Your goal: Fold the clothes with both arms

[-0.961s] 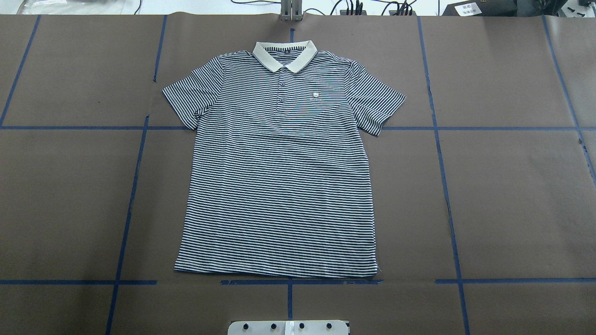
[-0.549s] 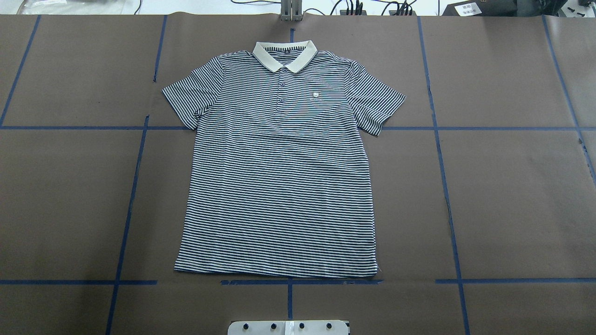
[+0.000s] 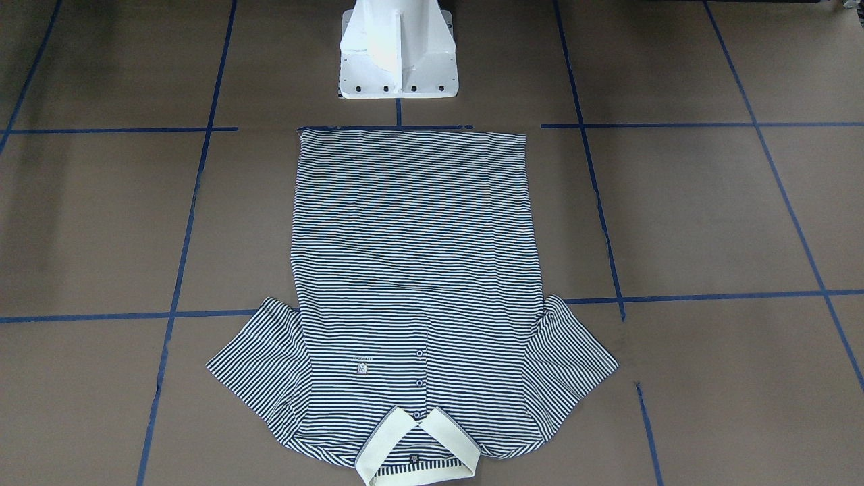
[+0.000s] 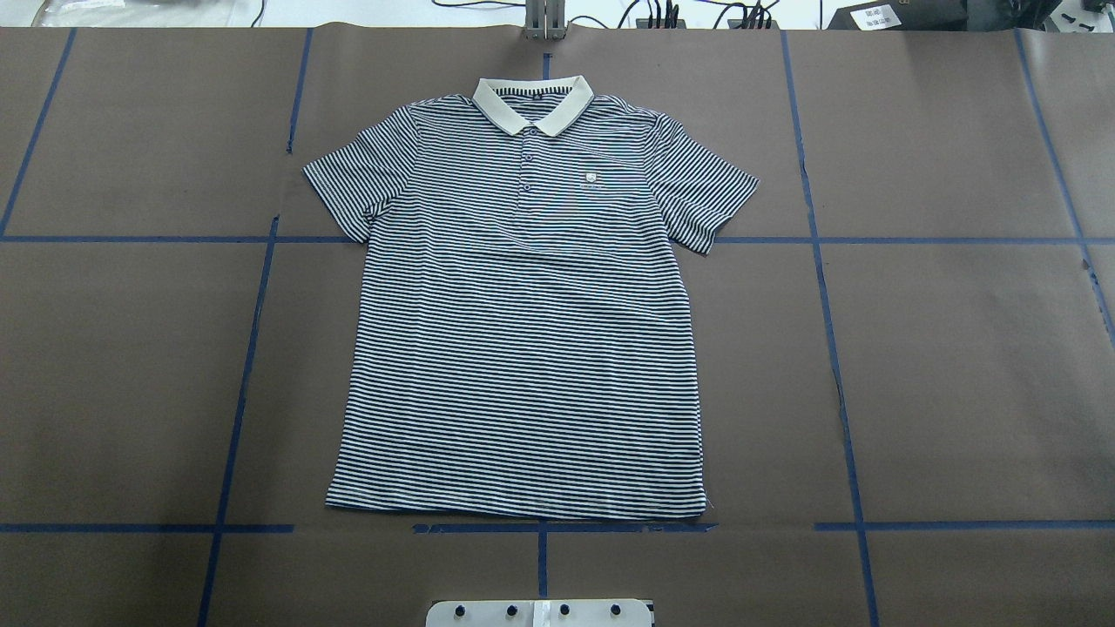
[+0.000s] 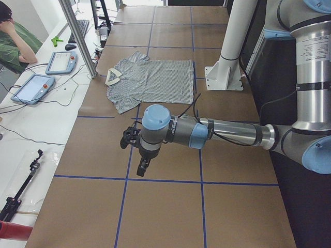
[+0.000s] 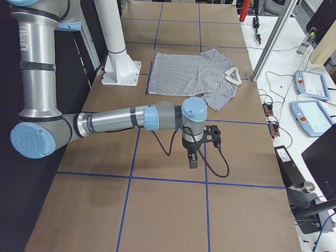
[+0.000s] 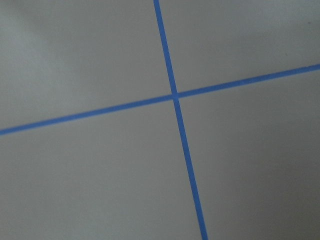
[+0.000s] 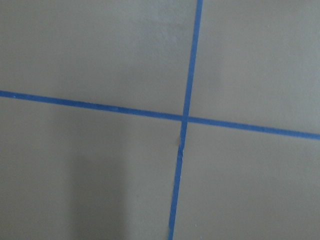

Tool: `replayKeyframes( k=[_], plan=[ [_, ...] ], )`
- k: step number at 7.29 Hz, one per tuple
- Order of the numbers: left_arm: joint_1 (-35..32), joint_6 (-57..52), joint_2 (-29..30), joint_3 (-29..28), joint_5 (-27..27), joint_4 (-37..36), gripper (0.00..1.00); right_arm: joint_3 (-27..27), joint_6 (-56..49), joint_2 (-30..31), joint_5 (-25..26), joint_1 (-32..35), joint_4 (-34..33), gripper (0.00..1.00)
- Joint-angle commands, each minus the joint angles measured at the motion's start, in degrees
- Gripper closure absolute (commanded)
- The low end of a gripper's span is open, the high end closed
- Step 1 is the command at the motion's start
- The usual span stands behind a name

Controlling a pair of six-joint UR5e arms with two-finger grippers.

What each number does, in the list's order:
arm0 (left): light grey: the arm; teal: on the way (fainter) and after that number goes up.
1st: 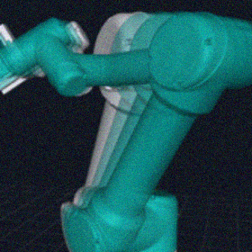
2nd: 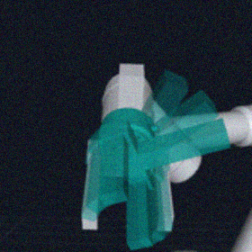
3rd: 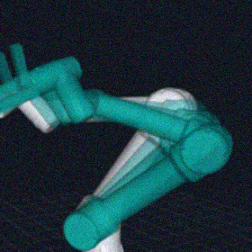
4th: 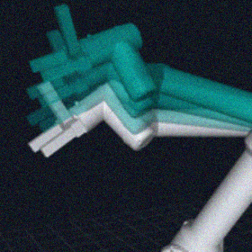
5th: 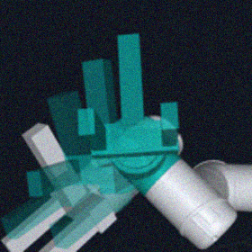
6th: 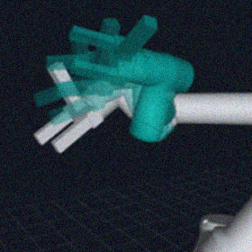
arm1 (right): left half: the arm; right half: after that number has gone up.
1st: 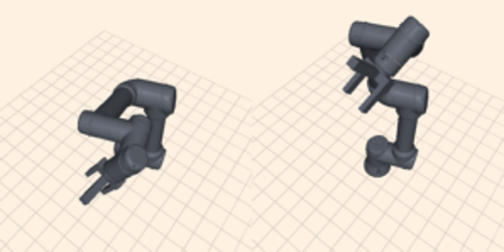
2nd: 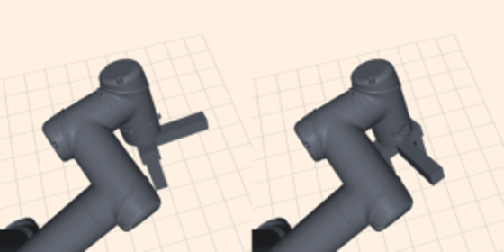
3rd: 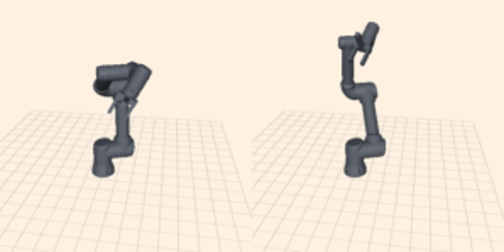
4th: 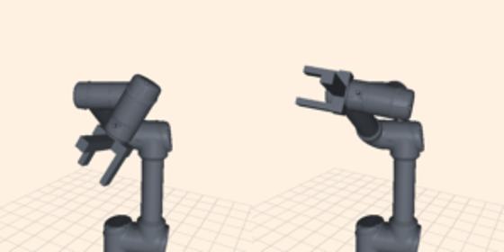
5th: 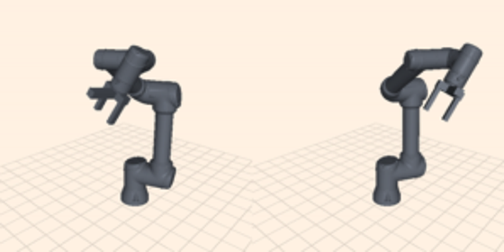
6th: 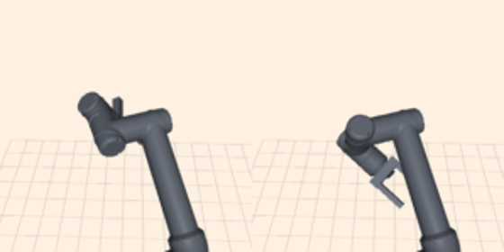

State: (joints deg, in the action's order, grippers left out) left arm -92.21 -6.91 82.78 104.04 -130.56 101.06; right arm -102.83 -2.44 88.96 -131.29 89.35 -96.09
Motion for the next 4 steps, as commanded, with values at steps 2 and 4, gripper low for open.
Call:
replayKeyframes(
  k=[2, 4],
  plan=[
    [0.2, 0.2, 5.1, -3.3, 0.6, 23.6, 0.0, 1.4, -0.4, -3.2, 0.9, -0.1, 8.5, 0.0],
    [1.9, 3.0, 12.6, -11.6, -3.4, 26.8, 0.0, 8.3, 0.2, -1.1, 0.2, -0.1, 25.7, 0.0]
  ],
)
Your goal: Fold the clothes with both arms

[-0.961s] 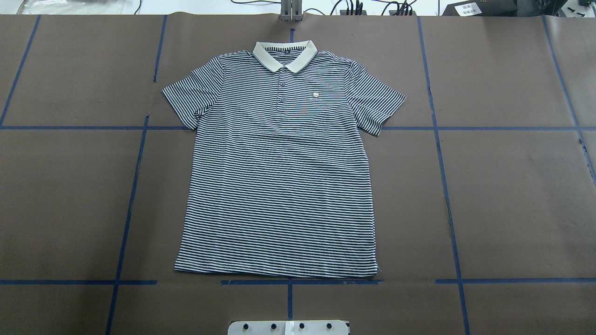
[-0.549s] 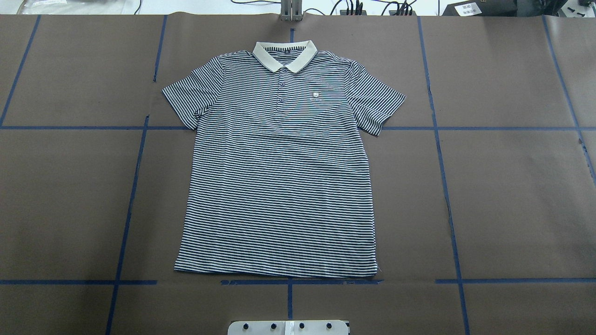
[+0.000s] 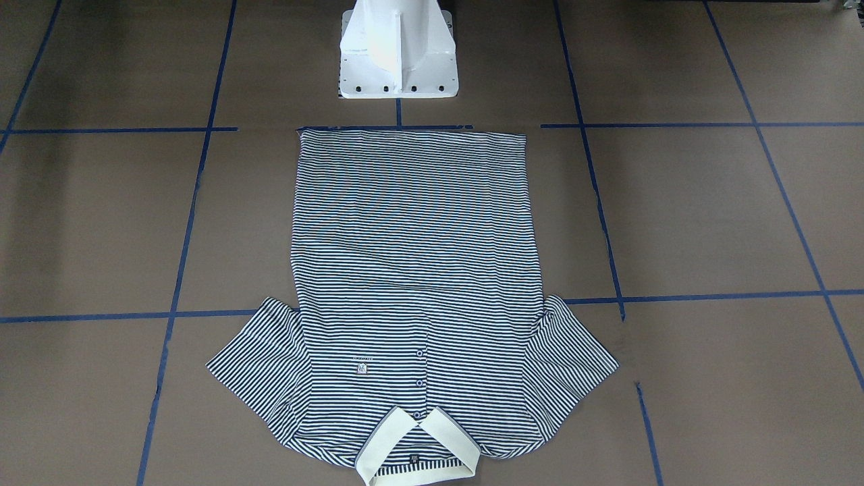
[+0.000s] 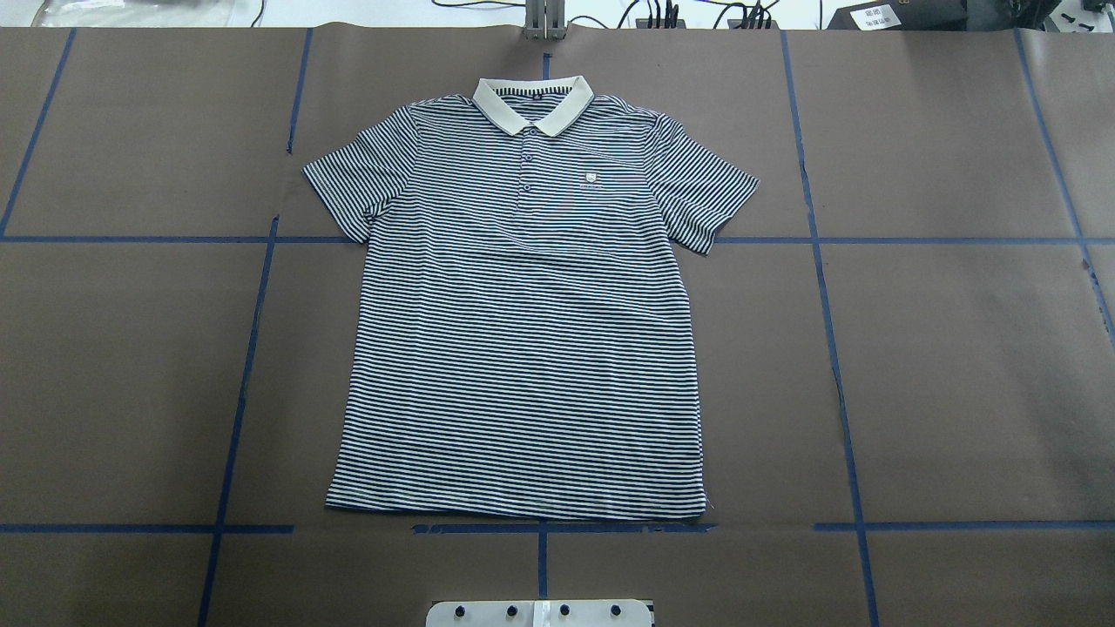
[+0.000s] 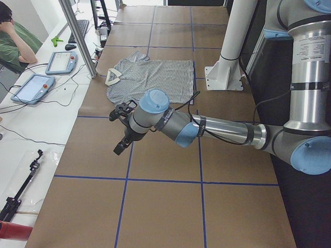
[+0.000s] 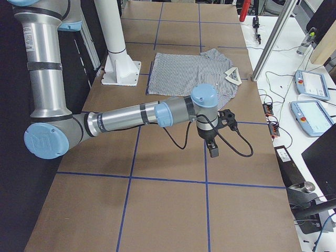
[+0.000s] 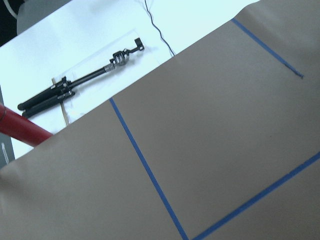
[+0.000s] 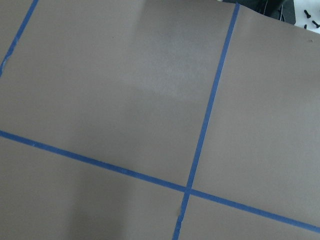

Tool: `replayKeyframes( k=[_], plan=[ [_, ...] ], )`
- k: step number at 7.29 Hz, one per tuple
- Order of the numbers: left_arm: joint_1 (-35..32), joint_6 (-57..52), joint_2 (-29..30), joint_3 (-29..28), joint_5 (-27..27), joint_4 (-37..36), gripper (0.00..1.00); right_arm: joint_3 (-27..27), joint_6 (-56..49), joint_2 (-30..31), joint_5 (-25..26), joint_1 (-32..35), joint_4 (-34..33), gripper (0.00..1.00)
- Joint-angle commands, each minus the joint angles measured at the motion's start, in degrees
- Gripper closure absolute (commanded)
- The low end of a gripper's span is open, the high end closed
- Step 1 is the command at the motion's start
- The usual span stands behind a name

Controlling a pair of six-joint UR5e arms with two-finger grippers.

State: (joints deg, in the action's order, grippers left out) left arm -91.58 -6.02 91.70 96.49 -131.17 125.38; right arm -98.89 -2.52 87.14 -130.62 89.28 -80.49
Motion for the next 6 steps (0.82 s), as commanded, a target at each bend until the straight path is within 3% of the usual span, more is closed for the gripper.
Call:
replayKeyframes(
  k=[1, 4, 6],
  plan=[
    [3.2, 6.5, 5.0, -4.4, -3.2, 2.9, 0.0, 5.4, 2.5, -0.2, -0.3, -1.2, 12.9, 0.0],
    [10.2, 14.8, 7.4, -4.6, -3.1, 4.6, 0.0, 5.5, 33.8, -9.9, 0.3, -12.2, 13.6, 0.01],
    [13.8, 27.4, 8.0, -4.8, -2.9, 7.7, 0.0, 5.8, 46.8, -16.5, 6.9, -21.2, 14.0, 0.04]
  ],
)
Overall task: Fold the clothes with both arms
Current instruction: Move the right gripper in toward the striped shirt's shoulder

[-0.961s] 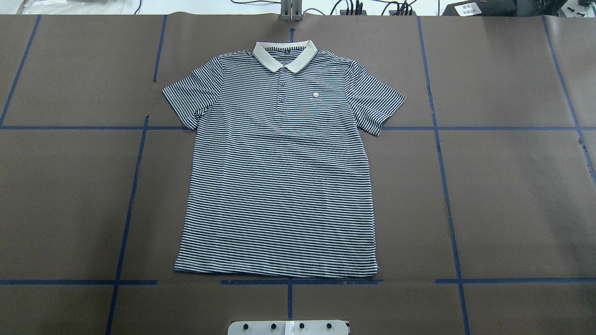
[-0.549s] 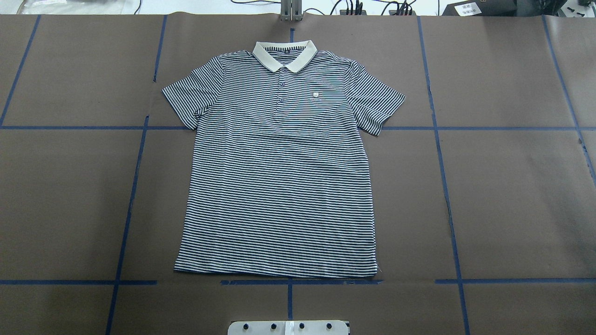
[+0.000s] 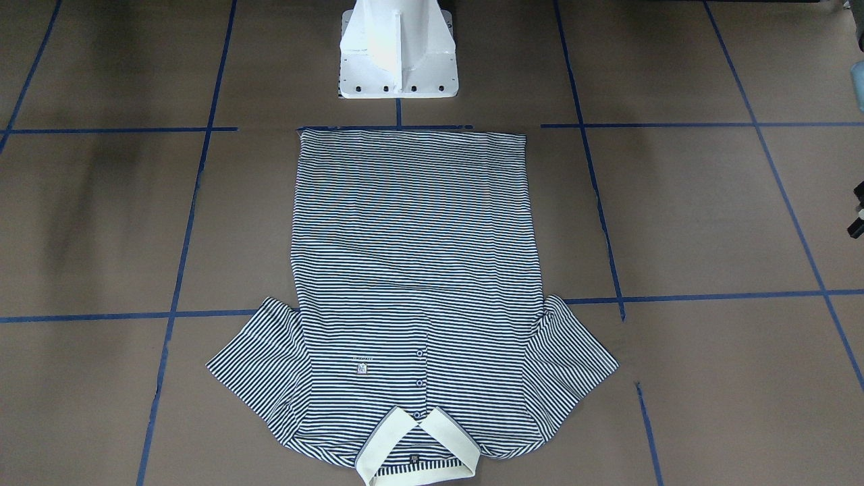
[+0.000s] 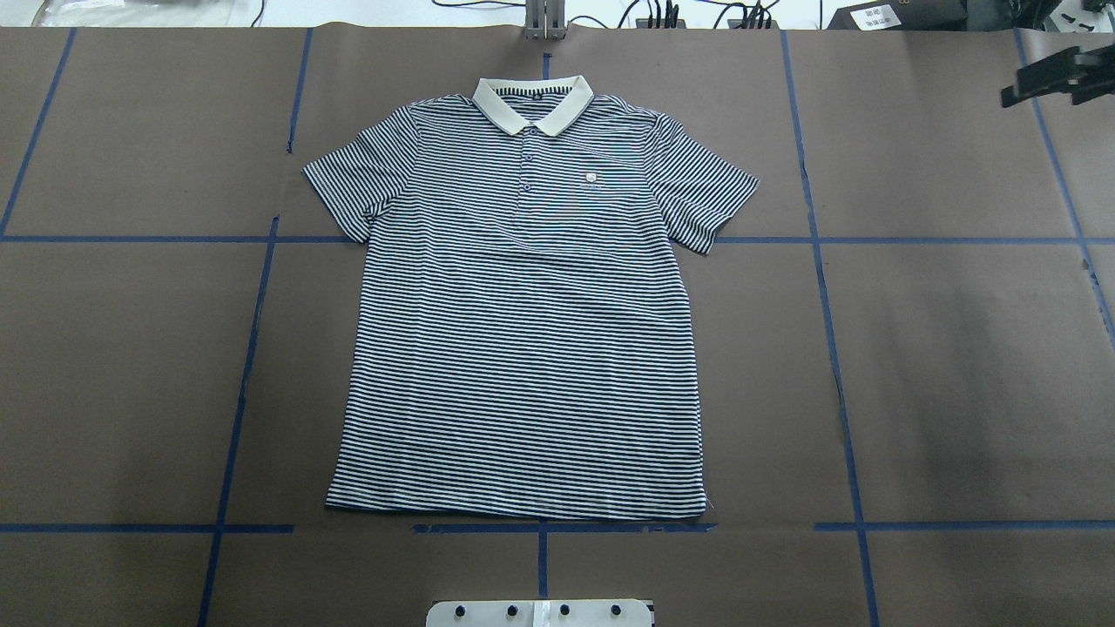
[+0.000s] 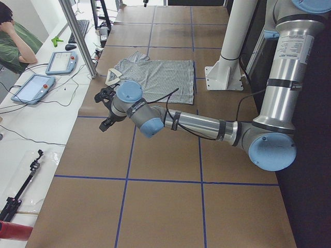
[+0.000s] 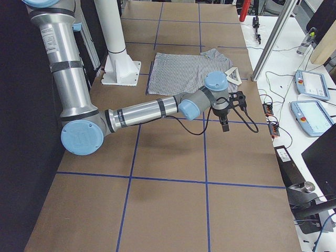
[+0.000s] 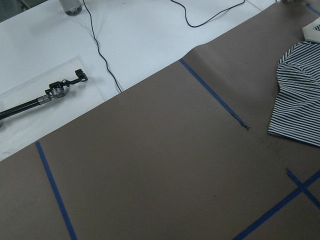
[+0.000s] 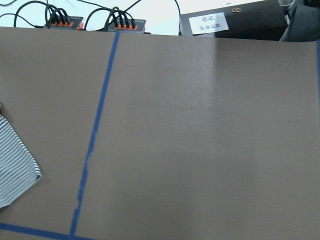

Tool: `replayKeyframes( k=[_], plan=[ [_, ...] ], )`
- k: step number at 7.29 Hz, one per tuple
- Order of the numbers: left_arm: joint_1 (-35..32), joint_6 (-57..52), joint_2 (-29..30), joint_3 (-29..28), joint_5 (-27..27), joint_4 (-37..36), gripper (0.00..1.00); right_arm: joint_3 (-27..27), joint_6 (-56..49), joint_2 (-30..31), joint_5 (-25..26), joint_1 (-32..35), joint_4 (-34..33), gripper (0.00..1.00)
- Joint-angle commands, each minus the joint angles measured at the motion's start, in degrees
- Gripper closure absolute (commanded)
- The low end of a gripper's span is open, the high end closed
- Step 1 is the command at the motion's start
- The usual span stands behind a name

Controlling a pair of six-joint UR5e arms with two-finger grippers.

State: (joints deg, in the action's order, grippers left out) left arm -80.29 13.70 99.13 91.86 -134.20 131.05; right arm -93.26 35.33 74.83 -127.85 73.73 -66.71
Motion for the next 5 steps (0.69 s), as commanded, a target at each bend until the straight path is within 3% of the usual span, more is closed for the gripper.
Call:
replayKeyframes(
  k=[1, 2, 3, 5],
  plan=[
    [4.3, 9.9, 1.2, -0.2, 0.3, 2.1, 0.0, 1.5, 15.8, -7.5, 9.6, -10.5, 1.1, 0.15],
    [5.2, 9.9, 1.2, -0.3, 0.3, 2.7, 0.0, 5.2, 21.5, -9.9, 14.6, -14.6, 5.2, 0.22],
    [5.7, 10.0, 1.2, -0.2, 1.0, 2.8, 0.0, 10.6, 23.3, -12.3, 16.1, -16.8, 10.0, 0.3],
    [5.8, 10.0, 1.5, -0.1, 1.1, 2.8, 0.0, 20.2, 23.9, -17.0, 21.5, -20.4, 14.5, 0.33]
  ],
)
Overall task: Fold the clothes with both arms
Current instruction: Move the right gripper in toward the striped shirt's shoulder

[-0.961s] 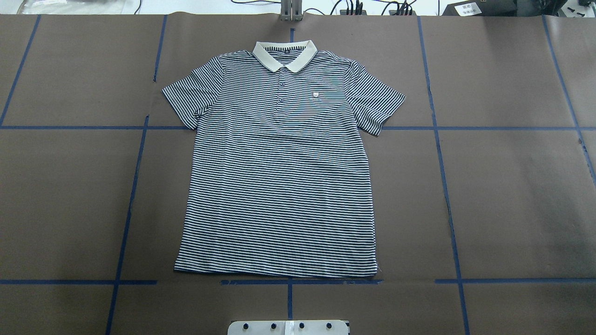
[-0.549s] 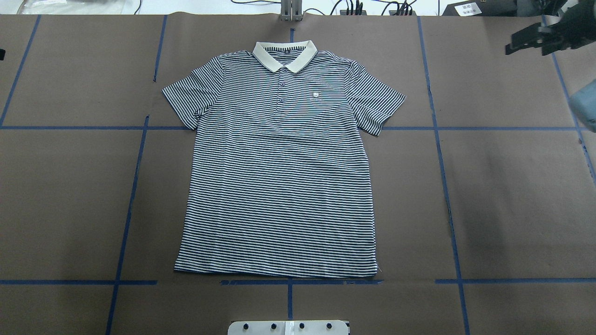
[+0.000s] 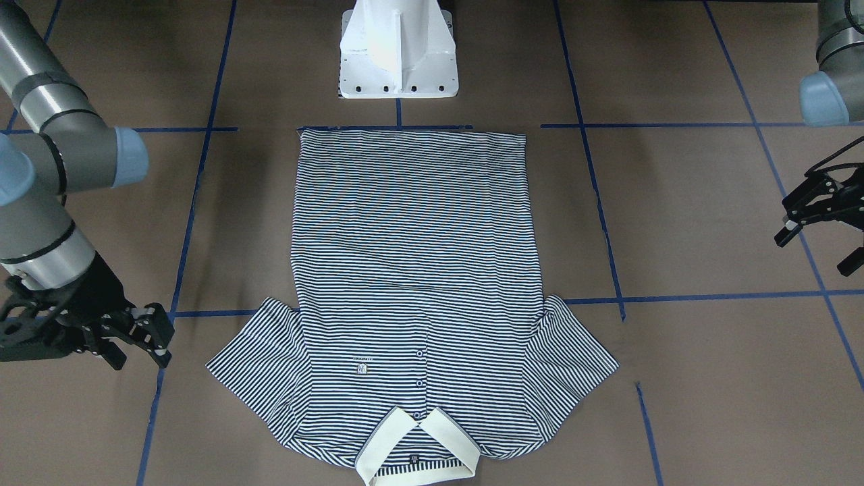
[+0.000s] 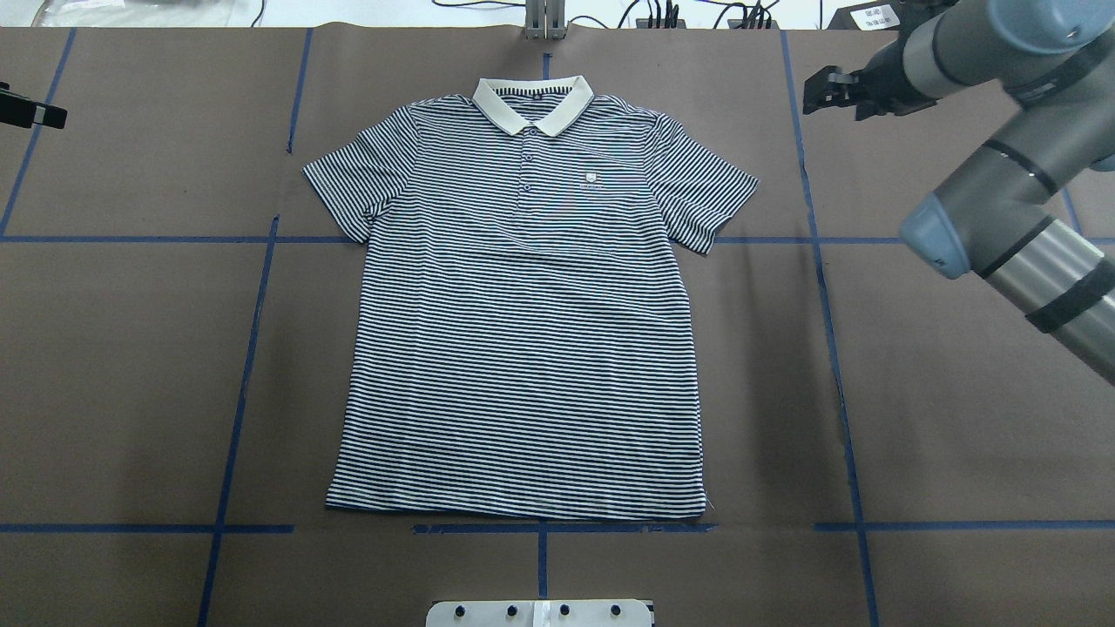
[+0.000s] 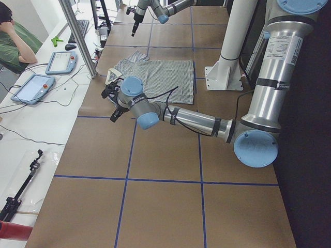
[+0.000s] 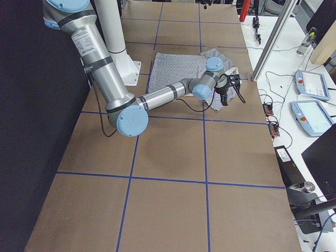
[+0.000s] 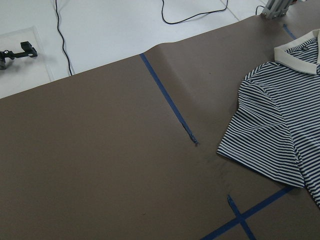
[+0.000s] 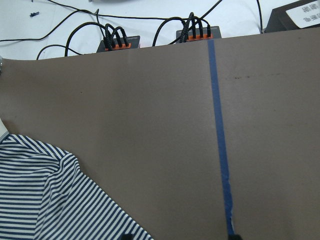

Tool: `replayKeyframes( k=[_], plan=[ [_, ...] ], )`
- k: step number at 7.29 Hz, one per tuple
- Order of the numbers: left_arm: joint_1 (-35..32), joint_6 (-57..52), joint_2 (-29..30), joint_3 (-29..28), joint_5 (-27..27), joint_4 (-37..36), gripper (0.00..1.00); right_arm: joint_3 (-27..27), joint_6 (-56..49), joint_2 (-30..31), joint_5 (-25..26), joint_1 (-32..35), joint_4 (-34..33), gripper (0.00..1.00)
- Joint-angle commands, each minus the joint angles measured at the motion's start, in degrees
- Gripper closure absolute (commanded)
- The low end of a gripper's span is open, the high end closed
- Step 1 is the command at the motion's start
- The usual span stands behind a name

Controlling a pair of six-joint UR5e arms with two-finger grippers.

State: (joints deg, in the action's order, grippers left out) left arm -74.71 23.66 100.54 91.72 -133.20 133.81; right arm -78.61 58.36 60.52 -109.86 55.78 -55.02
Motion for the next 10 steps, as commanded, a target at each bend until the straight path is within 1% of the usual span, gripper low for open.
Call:
replayKeyframes(
  k=[1, 3, 7, 9, 10],
  plan=[
    [0.2, 0.1, 0.1, 0.0, 0.1, 0.0, 0.0, 6.7, 1.0, -3.1, 5.3, -4.3, 3.0, 0.33],
    [0.3, 0.1, 0.1, 0.0, 0.2, 0.0, 0.0, 8.7, 1.1, -3.6, 8.6, -6.8, 3.0, 0.34],
    [0.4, 0.0, 0.1, 0.0, 0.2, 0.0, 0.0, 8.9, 0.7, -2.6, 9.0, -8.4, 3.0, 0.37],
    [0.4, -0.1, 0.1, 0.0, 0.1, 0.0, 0.0, 8.9, 0.6, -2.2, 10.0, -9.1, 2.9, 0.39],
    [0.4, -0.1, 0.1, 0.0, 0.2, 0.0, 0.0, 8.9, 0.6, -2.1, 10.0, -9.3, 2.9, 0.44]
  ],
)
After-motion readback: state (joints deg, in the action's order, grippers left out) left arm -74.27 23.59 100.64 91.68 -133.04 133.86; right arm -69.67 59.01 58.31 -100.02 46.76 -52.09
